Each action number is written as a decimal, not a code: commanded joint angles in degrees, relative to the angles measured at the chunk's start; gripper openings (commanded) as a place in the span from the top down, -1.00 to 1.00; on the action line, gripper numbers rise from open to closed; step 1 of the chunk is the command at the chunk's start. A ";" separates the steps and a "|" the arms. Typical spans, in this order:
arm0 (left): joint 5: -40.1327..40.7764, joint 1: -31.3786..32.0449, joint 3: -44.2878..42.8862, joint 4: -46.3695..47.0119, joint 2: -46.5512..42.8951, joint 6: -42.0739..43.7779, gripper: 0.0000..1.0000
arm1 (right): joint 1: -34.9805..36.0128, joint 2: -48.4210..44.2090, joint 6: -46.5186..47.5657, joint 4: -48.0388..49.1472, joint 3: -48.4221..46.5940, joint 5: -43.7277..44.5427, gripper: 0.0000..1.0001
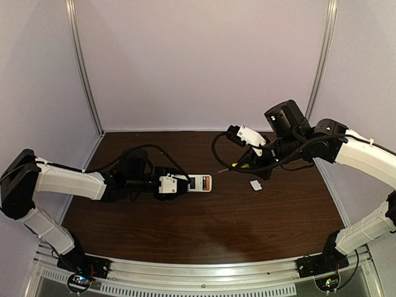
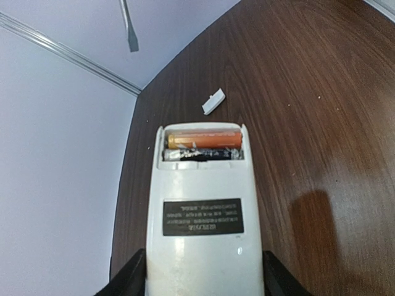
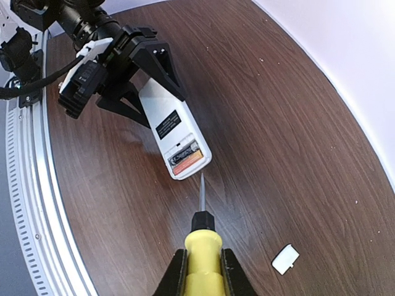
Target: Unload the batteries from the remote control
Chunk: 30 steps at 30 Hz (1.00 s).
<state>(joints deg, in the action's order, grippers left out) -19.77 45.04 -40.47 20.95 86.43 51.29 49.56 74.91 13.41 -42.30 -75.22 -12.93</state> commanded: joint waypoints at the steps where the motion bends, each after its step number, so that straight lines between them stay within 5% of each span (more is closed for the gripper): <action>1: -1.40 -0.39 -0.97 0.95 -1.07 -1.79 1.00 | 2.36 1.54 2.57 -1.50 -1.91 3.26 1.00; 30: -5.88 -0.39 -4.94 -7.52 0.83 -2.91 1.00 | 7.76 6.73 5.95 0.36 -4.40 9.80 1.00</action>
<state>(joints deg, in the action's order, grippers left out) -22.85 45.04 -43.13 13.96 86.59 49.32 56.77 81.65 19.11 -43.11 -77.78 -5.19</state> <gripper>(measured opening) 0.557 0.169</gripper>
